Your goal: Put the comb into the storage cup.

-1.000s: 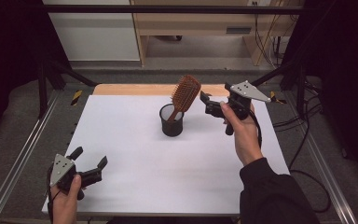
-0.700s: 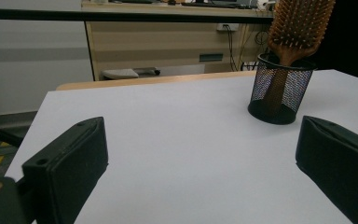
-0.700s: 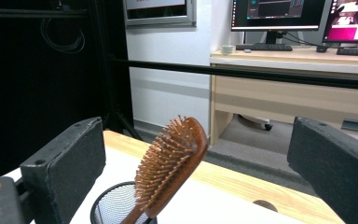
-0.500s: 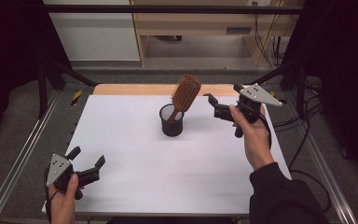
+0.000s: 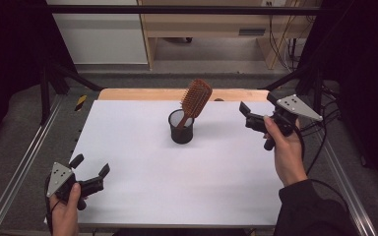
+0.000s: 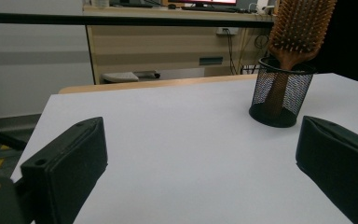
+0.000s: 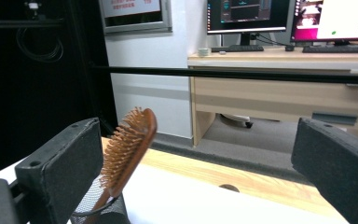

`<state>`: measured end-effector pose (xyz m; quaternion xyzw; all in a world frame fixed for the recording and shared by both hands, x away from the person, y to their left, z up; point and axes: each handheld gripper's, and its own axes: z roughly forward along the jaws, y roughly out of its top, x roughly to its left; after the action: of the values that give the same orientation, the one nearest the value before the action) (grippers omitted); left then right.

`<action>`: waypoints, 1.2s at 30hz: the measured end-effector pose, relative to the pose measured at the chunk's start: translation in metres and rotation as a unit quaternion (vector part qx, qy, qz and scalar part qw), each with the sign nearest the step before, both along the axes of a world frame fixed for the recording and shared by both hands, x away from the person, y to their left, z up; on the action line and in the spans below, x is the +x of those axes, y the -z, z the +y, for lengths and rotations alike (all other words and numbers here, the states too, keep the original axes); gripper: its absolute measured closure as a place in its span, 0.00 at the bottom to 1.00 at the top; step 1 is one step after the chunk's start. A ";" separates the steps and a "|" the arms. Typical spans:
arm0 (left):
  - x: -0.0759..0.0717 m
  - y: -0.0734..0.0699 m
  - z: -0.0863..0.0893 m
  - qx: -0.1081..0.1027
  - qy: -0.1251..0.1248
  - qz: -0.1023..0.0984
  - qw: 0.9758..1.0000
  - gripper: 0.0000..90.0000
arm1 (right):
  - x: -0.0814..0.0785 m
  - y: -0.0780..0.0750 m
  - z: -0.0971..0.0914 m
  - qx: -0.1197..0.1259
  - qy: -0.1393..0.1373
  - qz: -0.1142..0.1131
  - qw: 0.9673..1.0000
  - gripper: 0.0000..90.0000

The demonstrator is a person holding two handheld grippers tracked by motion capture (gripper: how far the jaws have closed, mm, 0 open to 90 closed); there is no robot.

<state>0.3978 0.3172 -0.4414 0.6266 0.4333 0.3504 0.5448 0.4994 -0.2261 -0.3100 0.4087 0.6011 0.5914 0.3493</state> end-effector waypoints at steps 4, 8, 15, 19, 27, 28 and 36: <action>0.000 0.000 0.000 -0.002 0.001 0.002 1.000 0.02 | -0.004 0.003 -0.014 0.010 0.007 0.003 1.000 0.03; 0.000 0.001 -0.001 -0.004 0.001 0.005 1.000 0.02 | -0.009 0.004 -0.027 0.022 0.012 -0.002 1.000 0.03; 0.000 0.001 -0.001 -0.005 0.000 0.006 1.000 0.02 | -0.017 0.009 -0.043 0.014 0.024 -0.006 1.000 0.03; 0.000 0.001 0.000 -0.006 0.000 0.005 1.000 0.02 | -0.023 0.015 -0.047 0.000 0.023 -0.004 1.000 0.03; 0.000 0.001 0.001 -0.006 -0.001 0.005 1.000 0.02 | -0.039 0.024 -0.056 -0.021 0.015 -0.004 1.000 0.03; 0.000 0.001 0.000 -0.006 -0.001 0.005 1.000 0.02 | -0.041 0.025 -0.056 -0.023 0.014 -0.003 1.000 0.03; 0.000 0.000 0.001 -0.007 -0.003 0.005 1.000 0.02 | -0.054 0.039 -0.064 -0.013 0.012 0.007 1.000 0.04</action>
<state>0.3977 0.3179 -0.4418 0.6234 0.4398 0.3462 0.5460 0.4457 -0.2901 -0.3485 0.4152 0.6059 0.5767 0.3575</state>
